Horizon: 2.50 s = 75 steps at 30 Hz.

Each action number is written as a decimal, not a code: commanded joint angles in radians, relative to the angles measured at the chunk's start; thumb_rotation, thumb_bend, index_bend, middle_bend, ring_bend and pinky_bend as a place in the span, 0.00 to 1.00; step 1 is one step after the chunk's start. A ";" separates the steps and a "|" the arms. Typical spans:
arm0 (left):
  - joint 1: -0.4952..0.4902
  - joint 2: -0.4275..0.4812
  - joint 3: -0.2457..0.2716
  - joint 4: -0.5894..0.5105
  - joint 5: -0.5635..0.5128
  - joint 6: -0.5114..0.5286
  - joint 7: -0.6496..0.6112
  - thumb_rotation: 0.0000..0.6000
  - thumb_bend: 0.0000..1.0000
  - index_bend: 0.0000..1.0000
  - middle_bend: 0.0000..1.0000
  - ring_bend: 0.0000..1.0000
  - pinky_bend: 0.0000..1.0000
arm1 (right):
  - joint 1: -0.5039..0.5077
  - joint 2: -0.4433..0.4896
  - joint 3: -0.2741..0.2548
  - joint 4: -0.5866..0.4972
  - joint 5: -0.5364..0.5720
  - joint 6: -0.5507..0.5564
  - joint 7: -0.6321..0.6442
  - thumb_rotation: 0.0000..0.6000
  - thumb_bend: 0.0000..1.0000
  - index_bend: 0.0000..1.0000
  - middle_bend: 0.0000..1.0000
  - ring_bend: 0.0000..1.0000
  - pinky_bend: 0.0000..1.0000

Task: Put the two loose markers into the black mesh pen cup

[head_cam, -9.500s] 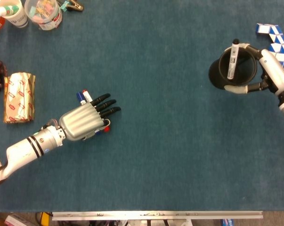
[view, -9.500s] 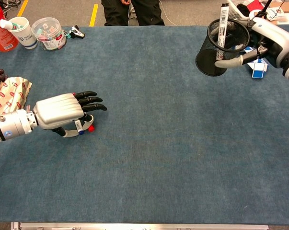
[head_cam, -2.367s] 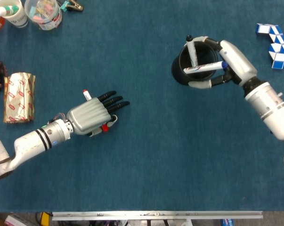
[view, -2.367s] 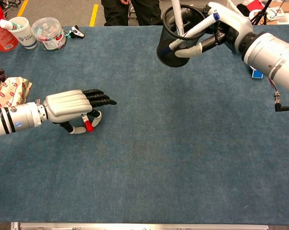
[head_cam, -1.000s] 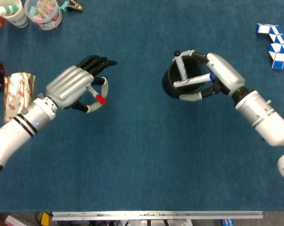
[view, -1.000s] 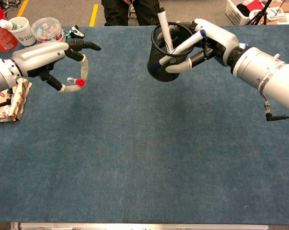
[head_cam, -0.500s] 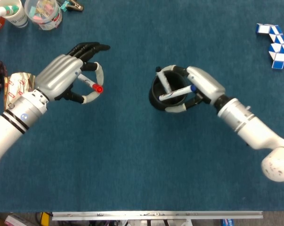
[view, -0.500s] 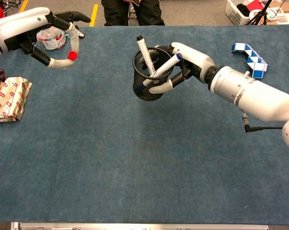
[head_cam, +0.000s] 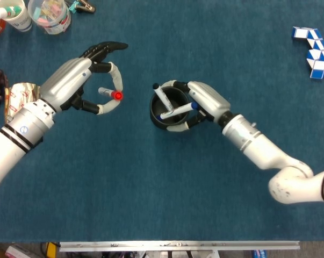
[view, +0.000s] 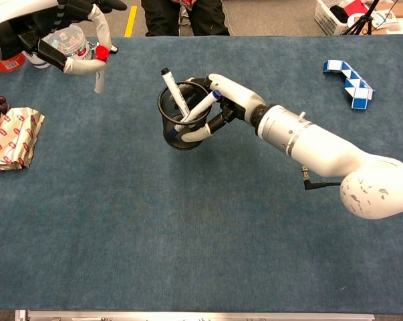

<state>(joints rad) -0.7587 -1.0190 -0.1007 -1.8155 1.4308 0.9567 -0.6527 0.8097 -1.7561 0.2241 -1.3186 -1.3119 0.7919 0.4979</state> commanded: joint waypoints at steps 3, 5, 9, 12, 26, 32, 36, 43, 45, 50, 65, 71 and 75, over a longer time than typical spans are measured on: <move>0.002 -0.005 -0.015 -0.015 -0.008 -0.015 -0.021 1.00 0.30 0.57 0.09 0.00 0.00 | 0.030 -0.059 0.029 0.054 0.028 -0.018 0.000 1.00 0.26 0.42 0.42 0.31 0.26; 0.002 -0.003 -0.022 -0.021 -0.013 -0.021 -0.034 1.00 0.30 0.57 0.09 0.00 0.00 | 0.038 -0.075 0.038 0.069 0.036 -0.023 -0.003 1.00 0.26 0.42 0.42 0.31 0.26; 0.001 0.005 -0.038 -0.035 -0.026 -0.037 -0.067 1.00 0.30 0.57 0.09 0.00 0.00 | 0.058 -0.109 0.054 0.104 0.052 -0.034 -0.015 1.00 0.26 0.42 0.42 0.31 0.26; 0.002 0.010 -0.048 -0.041 -0.030 -0.043 -0.082 1.00 0.30 0.56 0.09 0.00 0.00 | 0.070 -0.133 0.065 0.130 0.067 -0.044 -0.025 1.00 0.26 0.42 0.42 0.31 0.26; 0.008 0.018 -0.070 -0.063 -0.020 -0.065 -0.118 1.00 0.30 0.56 0.09 0.00 0.00 | 0.130 -0.231 0.120 0.224 0.150 -0.085 -0.105 1.00 0.26 0.42 0.42 0.31 0.26; 0.003 0.007 -0.075 -0.065 -0.022 -0.084 -0.131 1.00 0.30 0.56 0.09 0.00 0.00 | 0.146 -0.257 0.146 0.229 0.181 -0.083 -0.139 1.00 0.26 0.42 0.42 0.31 0.26; -0.004 -0.002 -0.082 -0.066 -0.026 -0.097 -0.135 1.00 0.30 0.56 0.09 0.00 0.00 | 0.153 -0.268 0.158 0.222 0.190 -0.076 -0.155 1.00 0.26 0.42 0.42 0.31 0.26; -0.010 -0.015 -0.088 -0.060 -0.039 -0.120 -0.145 1.00 0.30 0.56 0.09 0.00 0.00 | 0.160 -0.281 0.172 0.215 0.198 -0.070 -0.166 1.00 0.26 0.42 0.42 0.32 0.26; -0.012 -0.018 -0.090 -0.059 -0.044 -0.127 -0.151 1.00 0.30 0.56 0.09 0.00 0.00 | 0.161 -0.283 0.174 0.213 0.198 -0.070 -0.167 1.00 0.26 0.42 0.42 0.32 0.26; -0.016 -0.036 -0.084 -0.036 -0.043 -0.143 -0.138 1.00 0.30 0.52 0.08 0.00 0.00 | 0.159 -0.281 0.176 0.203 0.197 -0.068 -0.169 1.00 0.26 0.42 0.42 0.32 0.26; -0.011 -0.031 -0.082 -0.002 -0.037 -0.142 -0.089 1.00 0.30 0.03 0.00 0.00 0.00 | 0.106 -0.180 0.137 0.110 0.200 -0.074 -0.206 1.00 0.26 0.42 0.42 0.32 0.26; 0.010 -0.027 -0.072 0.017 -0.026 -0.116 -0.055 1.00 0.30 0.03 0.00 0.00 0.00 | 0.049 -0.088 0.081 0.034 0.172 -0.069 -0.213 1.00 0.26 0.42 0.42 0.32 0.26; 0.018 -0.030 -0.067 0.025 -0.018 -0.104 -0.041 1.00 0.30 0.03 0.00 0.00 0.00 | 0.015 -0.047 0.055 -0.002 0.151 -0.062 -0.187 1.00 0.26 0.42 0.42 0.32 0.26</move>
<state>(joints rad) -0.7421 -1.0484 -0.1690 -1.7912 1.4113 0.8520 -0.6951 0.8350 -1.8123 0.2890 -1.3112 -1.1512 0.7256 0.3028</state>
